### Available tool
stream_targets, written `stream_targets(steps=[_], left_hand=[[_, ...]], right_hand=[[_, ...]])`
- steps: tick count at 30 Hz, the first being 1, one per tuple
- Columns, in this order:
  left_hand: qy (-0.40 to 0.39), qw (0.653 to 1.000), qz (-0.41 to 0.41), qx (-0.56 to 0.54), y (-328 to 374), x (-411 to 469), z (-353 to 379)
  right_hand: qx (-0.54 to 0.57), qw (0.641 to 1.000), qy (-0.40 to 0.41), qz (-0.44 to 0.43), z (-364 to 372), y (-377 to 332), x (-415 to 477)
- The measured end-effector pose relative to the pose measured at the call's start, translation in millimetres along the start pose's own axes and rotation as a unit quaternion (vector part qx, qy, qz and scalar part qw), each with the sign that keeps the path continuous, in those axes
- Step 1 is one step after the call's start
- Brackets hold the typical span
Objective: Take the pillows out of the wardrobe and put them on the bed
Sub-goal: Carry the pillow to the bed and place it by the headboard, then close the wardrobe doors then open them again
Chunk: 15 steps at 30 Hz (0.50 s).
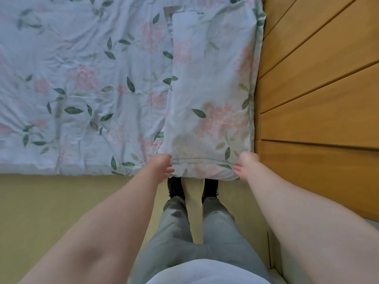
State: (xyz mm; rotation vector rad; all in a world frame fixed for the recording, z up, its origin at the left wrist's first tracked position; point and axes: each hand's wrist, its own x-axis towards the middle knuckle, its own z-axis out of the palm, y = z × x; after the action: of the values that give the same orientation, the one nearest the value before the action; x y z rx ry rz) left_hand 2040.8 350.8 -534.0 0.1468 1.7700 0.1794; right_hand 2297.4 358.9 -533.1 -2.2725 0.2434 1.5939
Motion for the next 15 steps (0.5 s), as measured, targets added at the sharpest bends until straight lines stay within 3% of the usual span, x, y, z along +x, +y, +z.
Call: stream_targets(steps=[3,6,11,15], left_hand=[[-0.014,0.994,0.092,0.057,23,-51,-8],[0.016,0.973,0.209,0.100,44,-108,-25],[0.134,0.906,0.373,0.147,52,-201,-76],[0.217,0.865,0.443,0.092,33,-263,-122]], right_hand=[[-0.154,0.974,0.010,-0.165,9,-24,-36],[-0.283,0.898,0.000,-0.337,20,-49,-115],[-0.304,0.805,-0.082,-0.503,37,-61,-226],[-0.308,0.742,-0.140,-0.579,63,-59,-299]])
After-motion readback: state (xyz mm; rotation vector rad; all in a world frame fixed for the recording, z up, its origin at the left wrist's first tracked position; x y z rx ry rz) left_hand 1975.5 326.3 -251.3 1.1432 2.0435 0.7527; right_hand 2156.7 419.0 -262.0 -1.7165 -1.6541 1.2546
